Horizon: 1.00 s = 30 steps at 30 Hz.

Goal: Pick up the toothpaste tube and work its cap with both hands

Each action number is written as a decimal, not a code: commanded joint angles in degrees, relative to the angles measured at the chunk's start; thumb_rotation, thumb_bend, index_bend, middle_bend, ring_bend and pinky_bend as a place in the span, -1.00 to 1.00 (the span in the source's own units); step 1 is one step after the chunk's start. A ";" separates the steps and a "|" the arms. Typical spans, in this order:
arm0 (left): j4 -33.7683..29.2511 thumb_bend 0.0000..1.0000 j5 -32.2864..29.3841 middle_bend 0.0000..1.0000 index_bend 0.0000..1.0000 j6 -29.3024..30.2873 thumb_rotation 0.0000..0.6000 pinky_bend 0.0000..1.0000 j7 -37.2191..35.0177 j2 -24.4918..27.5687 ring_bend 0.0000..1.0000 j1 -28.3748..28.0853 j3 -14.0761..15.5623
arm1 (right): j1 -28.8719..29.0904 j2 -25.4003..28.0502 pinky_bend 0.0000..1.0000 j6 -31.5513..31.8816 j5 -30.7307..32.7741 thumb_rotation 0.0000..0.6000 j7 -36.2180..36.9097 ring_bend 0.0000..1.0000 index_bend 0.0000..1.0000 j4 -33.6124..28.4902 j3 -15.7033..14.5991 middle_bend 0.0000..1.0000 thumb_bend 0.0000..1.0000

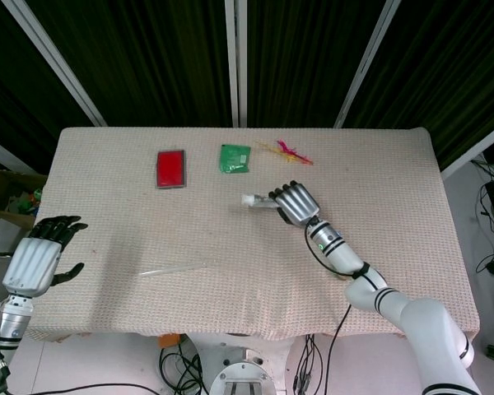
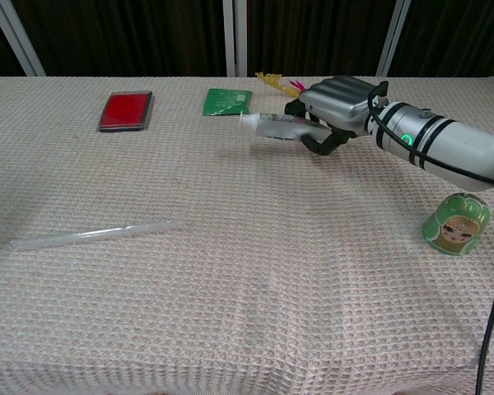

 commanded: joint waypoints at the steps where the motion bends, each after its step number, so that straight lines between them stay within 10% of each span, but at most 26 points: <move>1: -0.26 -0.63 0.93 -0.65 -0.52 -0.92 1.00 -0.61 -1.59 -0.05 -0.69 -1.46 -0.71 | -1.80 -0.69 -0.01 8.15 -3.80 1.00 8.13 -0.08 0.61 1.99 -1.29 0.29 0.41; 14: 0.51 -0.63 6.08 -0.63 -0.45 -8.71 1.00 -0.60 -5.90 -3.35 -0.69 -14.26 -6.46 | -2.78 -5.76 0.20 25.74 -10.23 1.00 26.78 -0.01 0.67 9.33 -2.92 0.32 0.46; 30: 8.40 -0.55 13.79 -0.63 -0.40 -12.18 1.00 -0.61 -3.12 -10.47 -0.69 -24.78 -6.47 | -1.02 -10.24 0.23 26.16 -10.91 1.00 33.54 0.01 0.71 16.78 -3.89 0.35 0.46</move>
